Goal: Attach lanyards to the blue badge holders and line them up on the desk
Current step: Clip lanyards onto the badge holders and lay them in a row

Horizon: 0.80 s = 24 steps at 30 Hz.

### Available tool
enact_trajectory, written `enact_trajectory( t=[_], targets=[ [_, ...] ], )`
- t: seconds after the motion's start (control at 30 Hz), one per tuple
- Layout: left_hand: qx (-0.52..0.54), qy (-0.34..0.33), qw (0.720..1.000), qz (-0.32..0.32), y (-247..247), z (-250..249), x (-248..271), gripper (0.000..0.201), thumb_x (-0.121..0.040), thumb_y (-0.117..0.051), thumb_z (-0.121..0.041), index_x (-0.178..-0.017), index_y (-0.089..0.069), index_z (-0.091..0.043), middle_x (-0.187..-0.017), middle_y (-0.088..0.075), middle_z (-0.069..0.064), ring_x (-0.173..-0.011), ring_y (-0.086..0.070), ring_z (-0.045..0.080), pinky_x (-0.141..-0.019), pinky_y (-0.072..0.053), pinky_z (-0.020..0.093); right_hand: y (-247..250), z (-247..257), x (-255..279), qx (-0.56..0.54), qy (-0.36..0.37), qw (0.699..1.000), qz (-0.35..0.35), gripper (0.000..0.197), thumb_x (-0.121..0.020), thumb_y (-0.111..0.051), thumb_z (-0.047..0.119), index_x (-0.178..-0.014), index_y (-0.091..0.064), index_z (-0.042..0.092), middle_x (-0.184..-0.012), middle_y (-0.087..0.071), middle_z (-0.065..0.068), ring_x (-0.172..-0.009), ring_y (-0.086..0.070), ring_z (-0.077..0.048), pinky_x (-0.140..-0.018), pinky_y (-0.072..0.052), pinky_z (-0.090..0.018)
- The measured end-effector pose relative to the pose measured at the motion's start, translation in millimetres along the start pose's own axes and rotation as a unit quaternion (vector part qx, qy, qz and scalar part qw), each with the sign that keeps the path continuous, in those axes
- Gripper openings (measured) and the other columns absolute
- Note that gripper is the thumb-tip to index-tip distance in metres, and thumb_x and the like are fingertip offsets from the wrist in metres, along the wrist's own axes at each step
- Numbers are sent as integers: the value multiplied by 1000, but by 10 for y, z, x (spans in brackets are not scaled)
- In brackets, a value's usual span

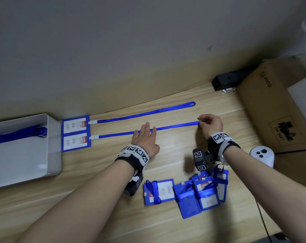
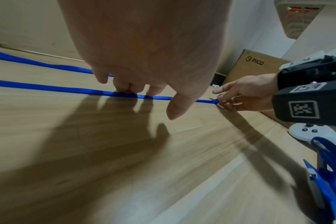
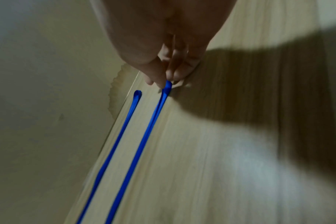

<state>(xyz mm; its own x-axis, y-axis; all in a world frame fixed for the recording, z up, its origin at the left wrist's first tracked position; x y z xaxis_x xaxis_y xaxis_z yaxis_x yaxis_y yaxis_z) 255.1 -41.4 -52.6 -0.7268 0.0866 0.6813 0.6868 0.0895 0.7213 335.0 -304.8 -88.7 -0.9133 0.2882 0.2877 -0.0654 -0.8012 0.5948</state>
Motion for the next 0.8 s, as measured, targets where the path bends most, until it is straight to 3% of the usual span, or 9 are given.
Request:
enact_trajectory(
  t=[0.1, 0.17, 0.3, 0.4, 0.47, 0.53, 0.63, 0.7, 0.8],
  targets=[
    [47, -15, 997, -53, 105, -14, 75, 69, -95, -41, -29, -156, -11, -16, -164, 3, 10, -152, 2, 23, -122, -5, 45, 101, 18, 124, -55, -25, 998, -12, 31, -75, -52, 9, -83, -66, 36, -110, -67, -4, -84, -71, -23, -82, -60, -46],
    [88, -50, 988, -113, 173, -16, 194, 62, -93, -42, -20, -152, -23, -12, -162, -15, 11, -150, -10, 25, -121, -13, 43, 131, 188, 336, -64, -17, 998, -1, 30, -77, -57, 9, -87, -68, 35, -109, -65, -2, -79, -67, -24, -76, -60, -40],
    [219, -51, 954, -200, 165, 52, 559, 43, -92, -43, -17, -134, -52, -18, -134, -55, 2, -122, -52, 24, -97, -43, 35, 40, 533, 875, -50, 73, 991, 98, 18, -89, -61, 2, -92, -71, 17, -88, -67, 0, -67, -56, -9, -70, -49, -25],
    [242, 24, 958, -154, -42, 165, 828, 28, -89, -45, -24, -111, -63, -24, -113, -68, 2, -104, -61, 28, -87, -50, 36, -152, 569, 1317, 12, 118, 962, 246, 16, -90, -63, 8, -88, -72, 21, -82, -69, 0, -63, -54, -7, -66, -46, -22],
    [237, 58, 965, -94, -225, 243, 1005, 22, -87, -47, -29, -99, -65, -26, -110, -68, 4, -101, -62, 31, -88, -51, 38, -312, 545, 1625, 72, 142, 932, 326, 10, -89, -66, 17, -86, -71, 26, -84, -71, 1, -62, -55, -5, -66, -46, -24],
    [238, 86, 965, -60, -442, 311, 1161, 22, -86, -50, -32, -99, -66, -25, -114, -68, 5, -104, -61, 32, -89, -50, 36, -456, 529, 1897, 135, 168, 904, 370, 7, -87, -69, 20, -89, -71, 27, -88, -69, 6, -65, -55, -1, -71, -44, -22],
    [245, 116, 962, -24, -766, 324, 1363, 28, -89, -50, -34, -106, -66, -19, -116, -67, 8, -106, -61, 33, -89, -49, 35, -666, 438, 2196, 238, 175, 861, 414, 29, -80, -60, 12, -105, -69, 25, -106, -66, 3, -91, -63, -14, -85, -50, -29],
    [269, 123, 955, -4, -943, 283, 1461, 28, -88, -50, -31, -105, -66, -16, -114, -67, 10, -105, -62, 34, -90, -50, 37, -754, 395, 2337, 333, 199, 822, 417, 46, -73, -51, 11, -112, -65, 30, -113, -61, 1, -102, -62, -24, -86, -52, -37],
    [334, 110, 936, 12, -1139, 195, 1532, 26, -84, -51, -22, -103, -65, -12, -107, -68, 12, -101, -63, 35, -88, -52, 39, -803, 384, 2448, 362, 205, 827, 379, 49, -73, -48, 6, -114, -64, 27, -114, -60, -2, -104, -60, -28, -81, -49, -33]
  ],
)
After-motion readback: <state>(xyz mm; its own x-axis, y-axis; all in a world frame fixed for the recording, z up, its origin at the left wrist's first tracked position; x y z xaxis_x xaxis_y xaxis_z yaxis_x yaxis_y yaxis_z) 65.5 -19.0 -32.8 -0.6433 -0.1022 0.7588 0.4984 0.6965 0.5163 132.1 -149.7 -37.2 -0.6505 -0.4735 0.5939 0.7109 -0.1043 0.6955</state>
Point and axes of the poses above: each hand's wrist, its own x-axis away from the middle knuckle, its own y-axis out of the back of the hand, z = x × y, the point moved 2 cm from there along -x, towards the middle knuckle
